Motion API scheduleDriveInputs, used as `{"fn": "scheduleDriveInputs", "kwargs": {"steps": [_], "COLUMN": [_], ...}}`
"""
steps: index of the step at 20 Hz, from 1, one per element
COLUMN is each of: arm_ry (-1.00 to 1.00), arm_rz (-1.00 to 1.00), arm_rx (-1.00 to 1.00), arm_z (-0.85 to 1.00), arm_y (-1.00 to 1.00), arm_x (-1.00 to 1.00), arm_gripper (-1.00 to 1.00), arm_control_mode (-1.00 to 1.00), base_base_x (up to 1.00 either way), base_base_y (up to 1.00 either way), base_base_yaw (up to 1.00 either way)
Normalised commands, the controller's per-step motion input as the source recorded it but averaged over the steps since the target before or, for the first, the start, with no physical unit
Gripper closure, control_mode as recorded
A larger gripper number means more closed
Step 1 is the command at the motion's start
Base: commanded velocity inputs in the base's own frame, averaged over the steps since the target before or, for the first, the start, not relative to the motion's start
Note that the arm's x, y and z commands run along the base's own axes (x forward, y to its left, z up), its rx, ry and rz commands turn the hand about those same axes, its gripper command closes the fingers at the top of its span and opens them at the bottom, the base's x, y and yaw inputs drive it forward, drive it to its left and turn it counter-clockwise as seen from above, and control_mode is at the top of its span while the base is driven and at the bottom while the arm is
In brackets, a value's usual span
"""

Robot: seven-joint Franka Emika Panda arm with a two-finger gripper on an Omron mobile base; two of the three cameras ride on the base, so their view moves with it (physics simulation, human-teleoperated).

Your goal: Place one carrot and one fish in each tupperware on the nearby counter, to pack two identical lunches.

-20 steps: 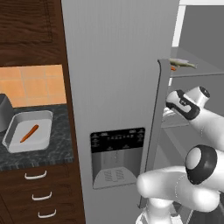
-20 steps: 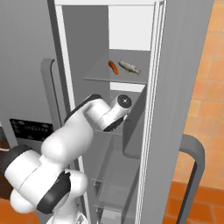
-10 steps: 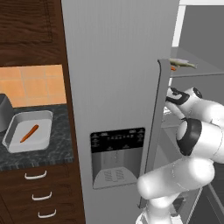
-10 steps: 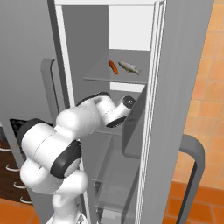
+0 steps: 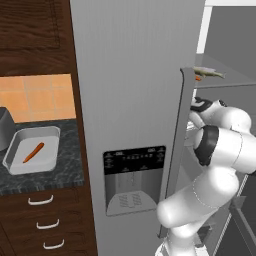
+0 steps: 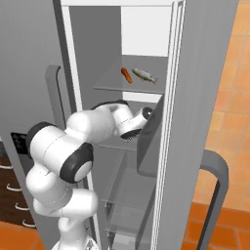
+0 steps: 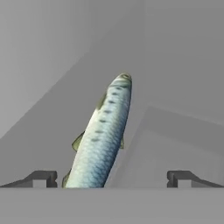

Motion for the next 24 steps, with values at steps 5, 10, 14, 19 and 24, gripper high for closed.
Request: {"fn": "scheduleDriveInputs", "kwargs": {"steps": [5,10,14,19,24], "arm_ry": [0.0,0.0,0.0,-0.05,-0.08], "arm_rz": [0.0,0.0,0.0,-0.02,-0.12], "arm_rx": [0.0,-0.03,-0.05,-0.03,0.0], "arm_z": [-0.2,-0.45,-0.48,-0.22,0.0], "arm_y": [0.33,0.36,0.0,-0.08,0.0], "arm_x": [0.0,0.0,0.0,-0.41,-1.0], "arm_gripper": [-1.0,1.0,1.0,1.0,1.0], "arm_control_mode": [-1.0,-1.0,-1.0,-1.0,-1.0], "base_base_x": [0.0,0.0,0.0,0.0,0.0], "base_base_y": [0.0,0.0,0.0,0.0,0.0], "base_base_yaw": [0.0,0.0,0.0,0.0,0.0]}}
